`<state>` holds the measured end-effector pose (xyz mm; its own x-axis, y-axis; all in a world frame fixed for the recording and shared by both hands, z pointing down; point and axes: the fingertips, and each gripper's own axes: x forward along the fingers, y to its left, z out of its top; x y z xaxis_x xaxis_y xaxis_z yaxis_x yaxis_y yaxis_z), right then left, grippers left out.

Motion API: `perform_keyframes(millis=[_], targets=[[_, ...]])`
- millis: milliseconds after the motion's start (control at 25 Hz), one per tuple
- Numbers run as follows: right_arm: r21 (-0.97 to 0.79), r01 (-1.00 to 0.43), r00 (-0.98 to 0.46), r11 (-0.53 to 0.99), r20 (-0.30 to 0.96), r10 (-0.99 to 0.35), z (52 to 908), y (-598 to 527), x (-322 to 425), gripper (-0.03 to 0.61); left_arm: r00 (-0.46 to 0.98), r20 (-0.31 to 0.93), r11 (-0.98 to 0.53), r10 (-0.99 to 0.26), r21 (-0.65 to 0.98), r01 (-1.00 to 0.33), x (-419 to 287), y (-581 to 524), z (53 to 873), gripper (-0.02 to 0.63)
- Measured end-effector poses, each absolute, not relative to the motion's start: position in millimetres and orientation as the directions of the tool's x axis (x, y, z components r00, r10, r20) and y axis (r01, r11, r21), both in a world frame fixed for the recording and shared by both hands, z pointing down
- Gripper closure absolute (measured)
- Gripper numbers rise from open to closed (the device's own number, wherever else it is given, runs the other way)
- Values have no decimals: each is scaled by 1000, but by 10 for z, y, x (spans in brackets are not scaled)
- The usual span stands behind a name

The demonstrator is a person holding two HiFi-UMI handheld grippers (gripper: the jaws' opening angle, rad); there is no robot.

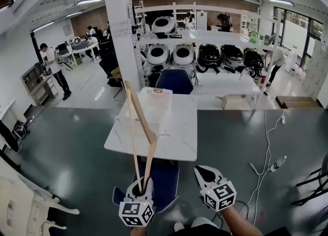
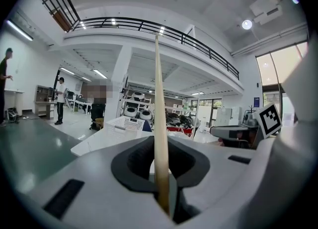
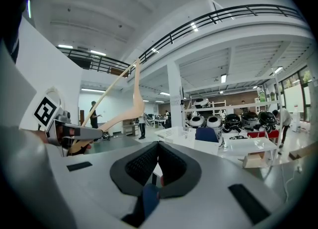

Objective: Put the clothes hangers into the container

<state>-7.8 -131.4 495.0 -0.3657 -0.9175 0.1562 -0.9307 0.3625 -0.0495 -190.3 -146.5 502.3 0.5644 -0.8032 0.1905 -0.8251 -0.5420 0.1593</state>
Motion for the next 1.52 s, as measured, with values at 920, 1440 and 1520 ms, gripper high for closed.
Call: perform_keyframes(millis=[920,1440,1520], targets=[[-79,-910,-415,408,167,-894,5013,-1950,51,560,524,214,-500,-825,158,-852,-1715,-1976,5097,561],[-85,-899,-438,429,177,-882,5021,-2539,209,560,497,238,-471,-835,158,-868,-1539,-2577,5156,560],[-86,-898,-441,432,178,-880,5023,-2632,253,560,492,242,-466,-836,159,-870,-1497,-2676,5166,561]])
